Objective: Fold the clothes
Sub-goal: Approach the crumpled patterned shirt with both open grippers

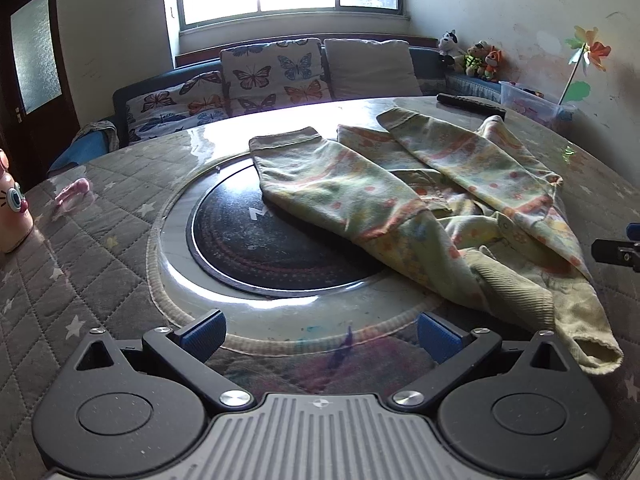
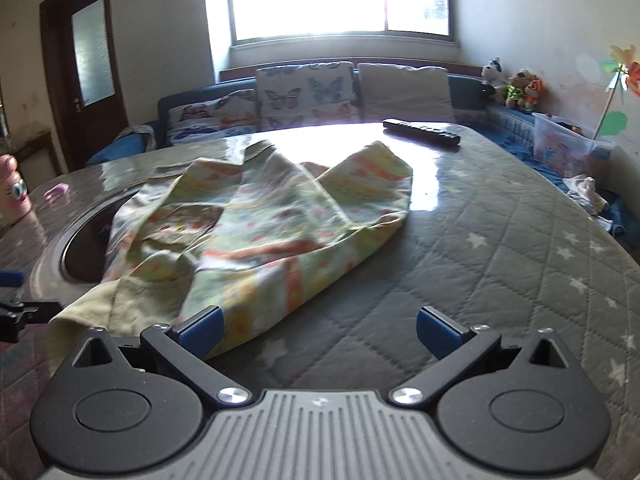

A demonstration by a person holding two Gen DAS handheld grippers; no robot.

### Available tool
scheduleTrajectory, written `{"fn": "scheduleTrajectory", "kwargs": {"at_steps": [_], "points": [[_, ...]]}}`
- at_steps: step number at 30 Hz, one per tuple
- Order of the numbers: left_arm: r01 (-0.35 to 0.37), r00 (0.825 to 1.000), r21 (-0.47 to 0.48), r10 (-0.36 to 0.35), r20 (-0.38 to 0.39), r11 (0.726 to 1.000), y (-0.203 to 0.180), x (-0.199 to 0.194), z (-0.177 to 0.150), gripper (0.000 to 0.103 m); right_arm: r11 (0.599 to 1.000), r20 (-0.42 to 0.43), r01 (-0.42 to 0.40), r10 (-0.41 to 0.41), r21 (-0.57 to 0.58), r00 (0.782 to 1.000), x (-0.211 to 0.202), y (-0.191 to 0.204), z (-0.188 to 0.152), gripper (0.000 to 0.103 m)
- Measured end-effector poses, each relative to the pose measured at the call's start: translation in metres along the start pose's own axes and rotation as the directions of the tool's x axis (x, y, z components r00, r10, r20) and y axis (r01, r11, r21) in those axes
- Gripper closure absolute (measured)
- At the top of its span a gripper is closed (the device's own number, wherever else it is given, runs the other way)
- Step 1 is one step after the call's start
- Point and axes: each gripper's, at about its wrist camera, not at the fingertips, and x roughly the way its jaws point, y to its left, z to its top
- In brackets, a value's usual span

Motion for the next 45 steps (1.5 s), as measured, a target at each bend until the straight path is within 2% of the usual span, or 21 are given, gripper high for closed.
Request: {"fn": "scheduleTrajectory", "kwargs": {"at_steps": [30, 45], "points": [[0.039, 0.999, 0.044, -0.039, 0.008, 0.998, -0.027, -0.024, -0.009, 0.000, 0.998, -0.013, -0.060, 0.060, -0.016, 0.998, -0.026, 0.020, -0.017, 0.000], [0.027, 1.000, 0.055, -0.028, 0.003, 0.998, -0.037, -0.032, -0.013, 0.000, 0.997, 0.002, -0.073, 0.074, -0.030, 0.997, -0.037, 0.025, -0.023, 0.000]]}}
